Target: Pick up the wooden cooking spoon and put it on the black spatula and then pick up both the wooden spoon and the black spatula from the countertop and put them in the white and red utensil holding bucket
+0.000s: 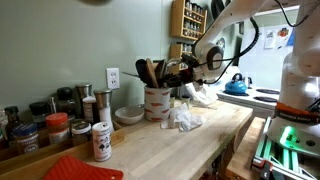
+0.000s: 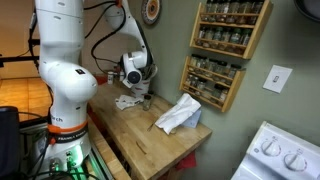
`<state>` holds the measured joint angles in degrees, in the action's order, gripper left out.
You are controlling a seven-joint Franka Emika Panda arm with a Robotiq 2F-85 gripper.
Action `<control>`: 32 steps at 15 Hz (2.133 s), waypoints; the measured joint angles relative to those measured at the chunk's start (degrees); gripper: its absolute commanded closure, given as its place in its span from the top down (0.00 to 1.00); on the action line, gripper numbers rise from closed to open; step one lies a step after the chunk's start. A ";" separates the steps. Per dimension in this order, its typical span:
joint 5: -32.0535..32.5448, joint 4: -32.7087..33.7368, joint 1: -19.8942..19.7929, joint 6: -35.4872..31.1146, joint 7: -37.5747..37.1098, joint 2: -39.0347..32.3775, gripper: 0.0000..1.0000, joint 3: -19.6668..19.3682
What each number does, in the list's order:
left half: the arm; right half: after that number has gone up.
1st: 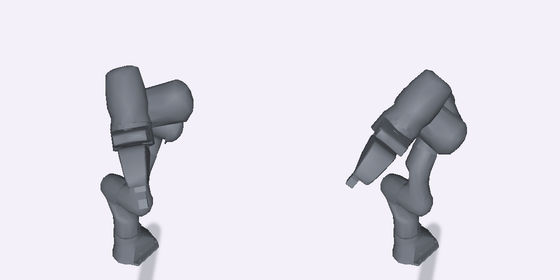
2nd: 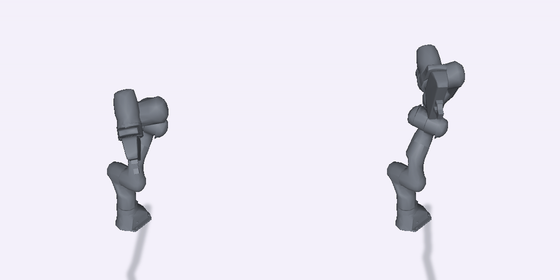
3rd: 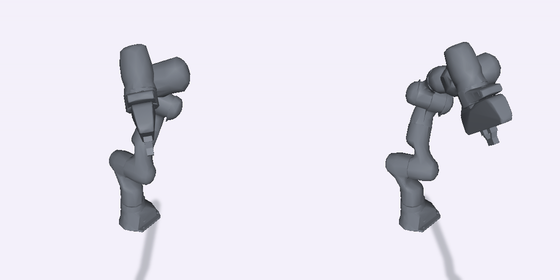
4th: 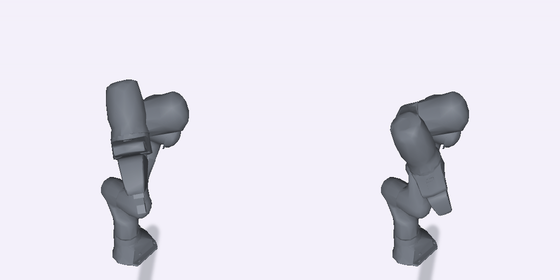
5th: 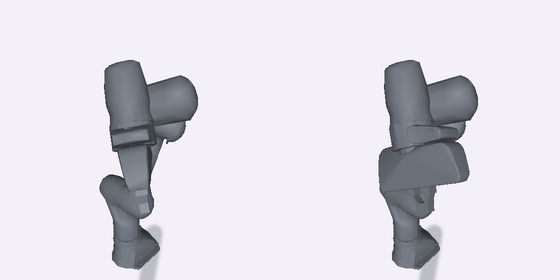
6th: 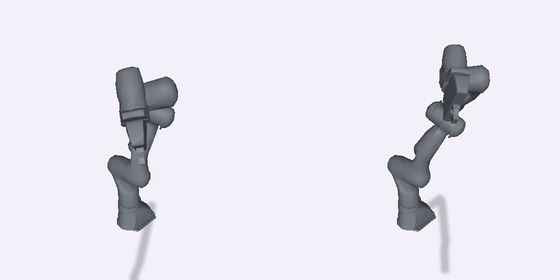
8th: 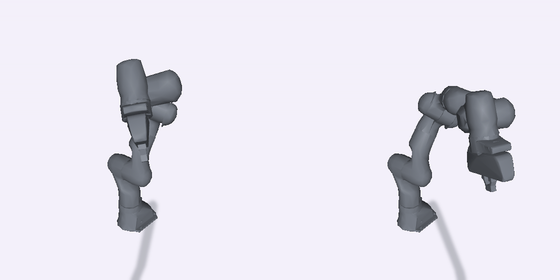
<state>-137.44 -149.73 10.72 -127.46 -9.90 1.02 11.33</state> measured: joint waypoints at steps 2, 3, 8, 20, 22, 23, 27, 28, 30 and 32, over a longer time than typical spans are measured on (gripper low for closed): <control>0.00 0.08 0.26 -0.12 -0.08 0.20 1.00 0.27; 0.00 0.11 0.41 -0.33 -0.16 0.38 1.00 0.40; 0.00 0.05 1.12 -5.04 -2.13 3.50 1.00 1.15; 11.68 -0.45 3.25 -18.35 -17.65 10.92 1.00 2.07; 17.38 -0.43 3.80 -18.63 -21.97 11.50 1.00 2.17; 20.32 -0.42 3.98 -18.85 -23.93 11.87 1.00 2.31; 33.01 -0.50 4.22 -19.89 -30.25 14.28 1.00 2.91; 36.15 -0.55 4.21 -19.92 -31.47 15.14 1.00 2.99; 42.37 -0.64 4.12 -19.92 -33.68 17.12 1.00 3.11; 48.09 -0.66 3.95 -19.81 -35.54 19.12 1.00 3.13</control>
<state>-89.34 -150.39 14.67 -147.27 -45.44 20.15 14.47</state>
